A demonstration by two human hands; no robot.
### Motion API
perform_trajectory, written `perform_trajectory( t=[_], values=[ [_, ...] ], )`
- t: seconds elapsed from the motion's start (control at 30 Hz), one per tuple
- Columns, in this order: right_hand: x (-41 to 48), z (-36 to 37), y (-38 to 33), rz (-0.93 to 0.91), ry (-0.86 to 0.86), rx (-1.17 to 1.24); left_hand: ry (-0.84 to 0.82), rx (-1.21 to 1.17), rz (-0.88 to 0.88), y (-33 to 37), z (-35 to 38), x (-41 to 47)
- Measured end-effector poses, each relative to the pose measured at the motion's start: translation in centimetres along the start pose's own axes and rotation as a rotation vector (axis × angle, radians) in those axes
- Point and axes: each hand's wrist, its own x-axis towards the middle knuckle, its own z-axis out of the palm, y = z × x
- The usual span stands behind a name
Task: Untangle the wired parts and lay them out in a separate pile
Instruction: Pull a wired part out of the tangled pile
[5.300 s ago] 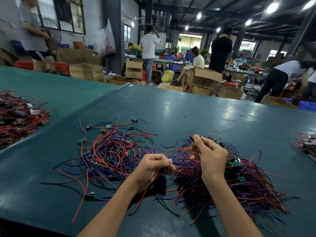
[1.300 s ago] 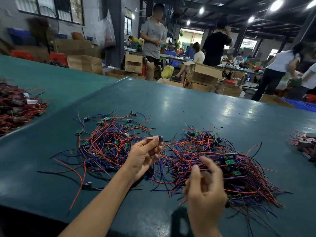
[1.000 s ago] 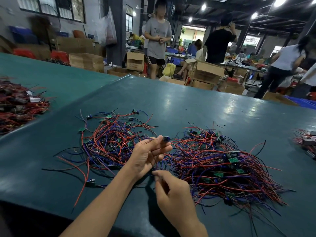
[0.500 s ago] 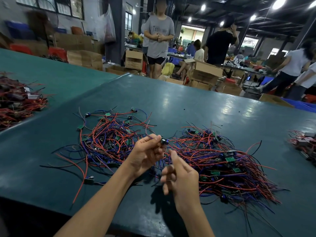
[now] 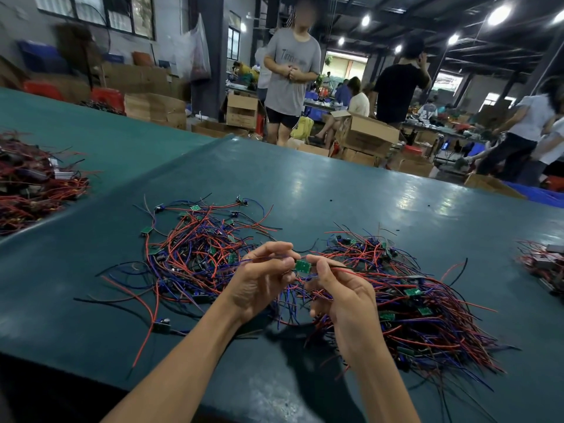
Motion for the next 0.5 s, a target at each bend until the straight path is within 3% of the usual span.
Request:
perform_trajectory(
  t=[0.33,0.5],
  values=[
    [0.5,-0.7,0.0,0.086,0.101,0.181,0.108,0.012,0.008,-0.2,0.2,0.0],
    [0.9,-3.5,-2.1,0.062,0.177,0.272,0.130,0.185,-0.040,-0.7,0.1,0.0]
  ],
)
